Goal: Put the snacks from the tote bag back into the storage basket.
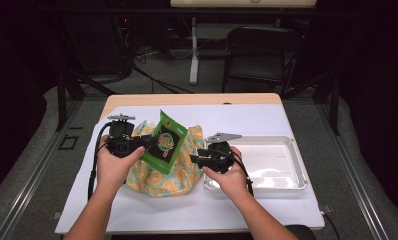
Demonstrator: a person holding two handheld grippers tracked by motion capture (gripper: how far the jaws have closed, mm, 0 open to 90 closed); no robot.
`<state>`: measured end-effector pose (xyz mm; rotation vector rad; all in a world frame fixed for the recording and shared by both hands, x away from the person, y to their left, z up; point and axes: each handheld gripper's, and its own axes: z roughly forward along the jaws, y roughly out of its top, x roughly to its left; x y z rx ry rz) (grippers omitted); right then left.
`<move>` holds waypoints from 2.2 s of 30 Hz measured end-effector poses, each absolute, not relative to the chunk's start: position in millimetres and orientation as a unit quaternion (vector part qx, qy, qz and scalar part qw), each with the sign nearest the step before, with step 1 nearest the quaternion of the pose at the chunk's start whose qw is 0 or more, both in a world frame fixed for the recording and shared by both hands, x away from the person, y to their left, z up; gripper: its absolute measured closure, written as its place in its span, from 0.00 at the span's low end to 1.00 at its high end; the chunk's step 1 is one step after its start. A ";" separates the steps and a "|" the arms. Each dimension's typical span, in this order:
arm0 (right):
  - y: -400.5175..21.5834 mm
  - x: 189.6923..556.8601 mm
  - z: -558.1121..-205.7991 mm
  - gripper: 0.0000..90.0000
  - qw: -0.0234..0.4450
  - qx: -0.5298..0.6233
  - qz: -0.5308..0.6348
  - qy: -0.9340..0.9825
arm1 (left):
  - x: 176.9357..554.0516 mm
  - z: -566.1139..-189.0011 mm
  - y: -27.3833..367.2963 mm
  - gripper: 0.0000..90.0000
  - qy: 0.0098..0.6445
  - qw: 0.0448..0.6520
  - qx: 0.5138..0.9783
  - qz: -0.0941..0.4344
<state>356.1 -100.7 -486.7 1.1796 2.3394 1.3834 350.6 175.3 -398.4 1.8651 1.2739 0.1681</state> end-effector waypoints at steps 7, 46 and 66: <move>-108.7 358.2 -481.0 0.67 0.091 0.404 0.470 0.779 | 356.5 -396.6 166.8 0.80 0.506 0.424 0.748 0.066; -124.5 361.7 -470.9 0.57 0.039 0.409 0.505 0.759 | 367.1 -403.2 126.3 0.80 0.462 0.457 0.758 0.058; -124.8 364.1 -474.3 0.55 0.015 0.409 0.512 0.755 | 364.6 -407.0 120.6 0.80 0.452 0.464 0.760 0.050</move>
